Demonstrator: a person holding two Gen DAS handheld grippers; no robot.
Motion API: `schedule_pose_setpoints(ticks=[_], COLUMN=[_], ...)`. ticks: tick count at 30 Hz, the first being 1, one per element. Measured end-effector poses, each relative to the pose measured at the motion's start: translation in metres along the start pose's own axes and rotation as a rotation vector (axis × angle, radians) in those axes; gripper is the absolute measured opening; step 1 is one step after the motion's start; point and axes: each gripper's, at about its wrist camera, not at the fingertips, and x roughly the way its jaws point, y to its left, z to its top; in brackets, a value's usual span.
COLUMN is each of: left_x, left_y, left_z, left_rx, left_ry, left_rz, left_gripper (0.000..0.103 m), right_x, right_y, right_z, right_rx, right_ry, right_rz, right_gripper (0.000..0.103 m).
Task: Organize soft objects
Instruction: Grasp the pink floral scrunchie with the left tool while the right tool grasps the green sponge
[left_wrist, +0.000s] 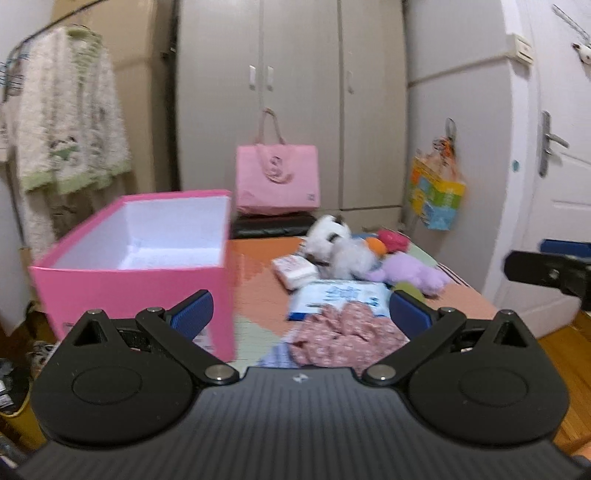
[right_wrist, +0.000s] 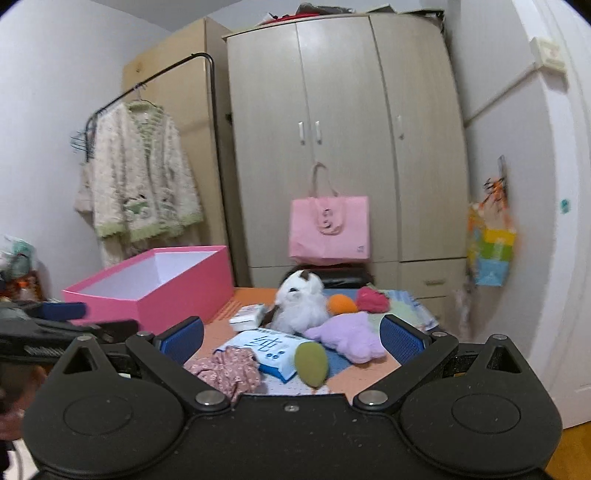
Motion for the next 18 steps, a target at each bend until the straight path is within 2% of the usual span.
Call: schedule_pose_setpoints(ticks=[7,12,14,18], left_x=[0.044,0.083,0.095,0.115], left_y=[-0.014,-0.017,-0.017,-0.018], left_z=[-0.013,-0.023,-0.025,-0.03], left_rx=[0.015,0.005,0.012,0.001], left_ry=[0.054,0.12,0.141,0.198], left_rz=[-0.094,-0.081,-0.079,-0.123], left_gripper=[0.101,0.1,0.1,0.1], right_x=[0.041,0.068,0.08,0.104], right_y=[-0.019,-0.028,-0.032,-0.038], right_z=[-0.016,-0.023,-0.025,-0.028], right_rx=[-0.003,0.005,0.012,0.022], right_ry=[0.053,0.084,0.104,0.147], right_rz=[0.027,0.072,0.086,0.1], right_gripper=[0.087,0.08,0.076,0.059])
